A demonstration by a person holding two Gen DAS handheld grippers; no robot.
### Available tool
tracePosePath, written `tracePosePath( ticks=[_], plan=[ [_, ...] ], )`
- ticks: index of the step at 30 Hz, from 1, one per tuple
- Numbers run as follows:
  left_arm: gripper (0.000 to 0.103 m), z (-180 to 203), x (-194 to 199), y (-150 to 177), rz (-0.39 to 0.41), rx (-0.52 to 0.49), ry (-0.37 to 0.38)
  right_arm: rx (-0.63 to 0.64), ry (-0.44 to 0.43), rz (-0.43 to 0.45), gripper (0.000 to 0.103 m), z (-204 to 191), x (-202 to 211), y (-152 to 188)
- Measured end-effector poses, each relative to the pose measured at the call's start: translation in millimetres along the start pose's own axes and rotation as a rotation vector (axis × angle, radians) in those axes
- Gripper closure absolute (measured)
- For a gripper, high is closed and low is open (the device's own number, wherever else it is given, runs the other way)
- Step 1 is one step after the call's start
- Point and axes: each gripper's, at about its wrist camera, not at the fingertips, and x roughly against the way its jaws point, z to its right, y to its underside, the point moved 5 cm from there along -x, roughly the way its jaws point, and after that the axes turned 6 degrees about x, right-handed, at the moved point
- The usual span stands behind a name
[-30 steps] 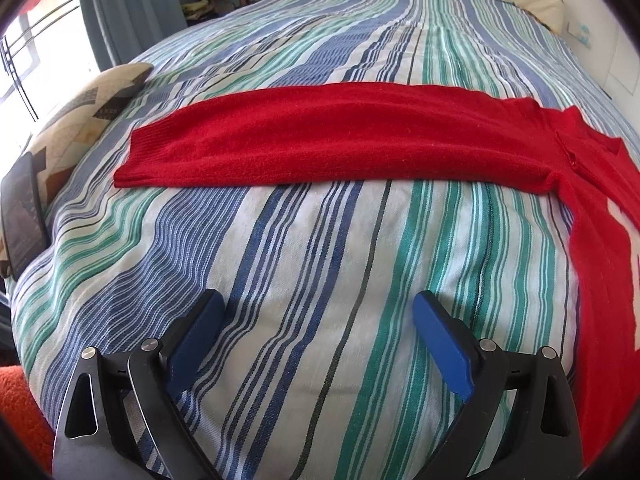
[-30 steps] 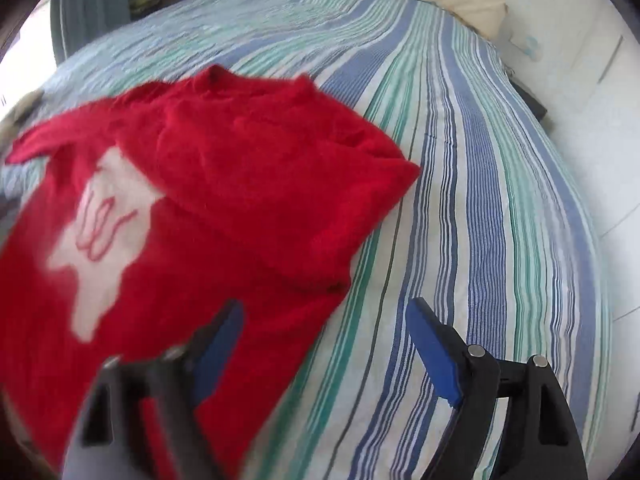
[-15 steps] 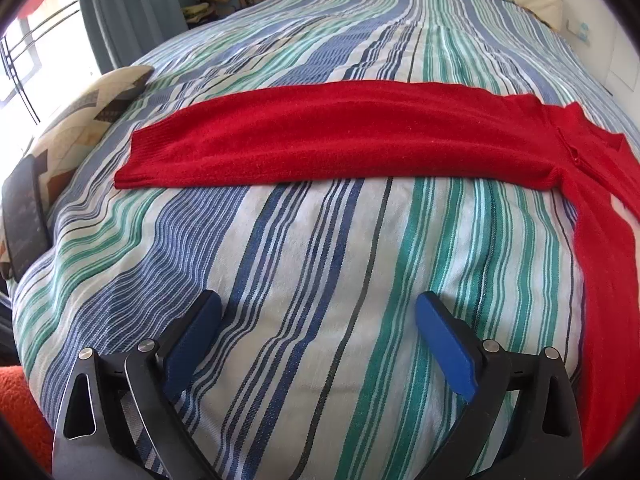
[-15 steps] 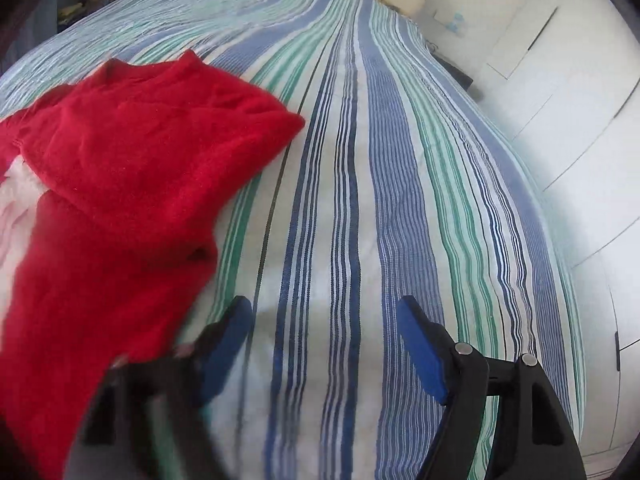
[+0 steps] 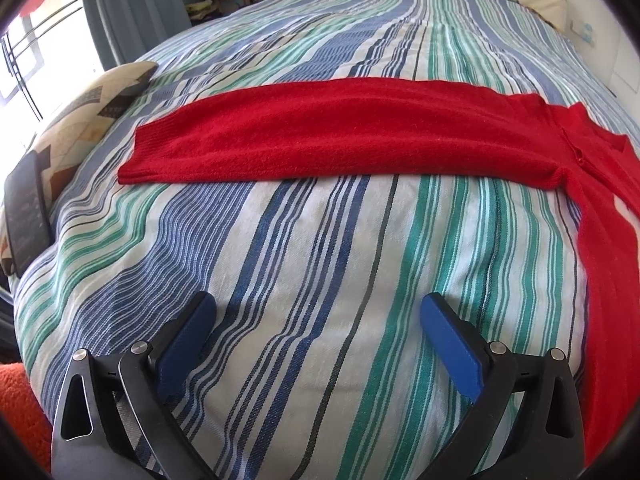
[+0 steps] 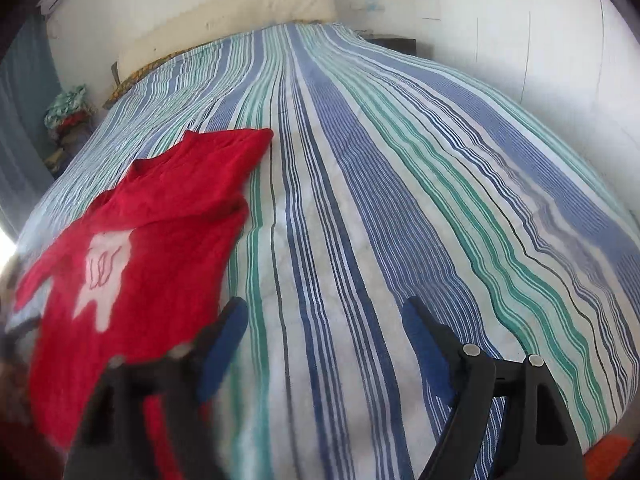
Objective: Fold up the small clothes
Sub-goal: 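Release the folded side with the right gripper and withdraw both tools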
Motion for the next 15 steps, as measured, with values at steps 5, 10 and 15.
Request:
tracePosePath(
  ticks=[5,10,15],
  plan=[
    [0.001,-1.3,1.2,2.5,-0.012,-0.008,-0.001,-0.083,0.008,-0.009,0.024,17.8,-9.3,-2.5],
    [0.001,-2.3,0.1,3.6,-0.014,0.001,0.001,-0.108,-0.004,-0.038,0.024,18.7,-20.4,2.2],
    [0.001,-2.6,-0.5,3.4,-0.017,0.006,0.009,-0.132,-0.016,-0.055,0.024,21.2,-25.2,9.0]
  ],
)
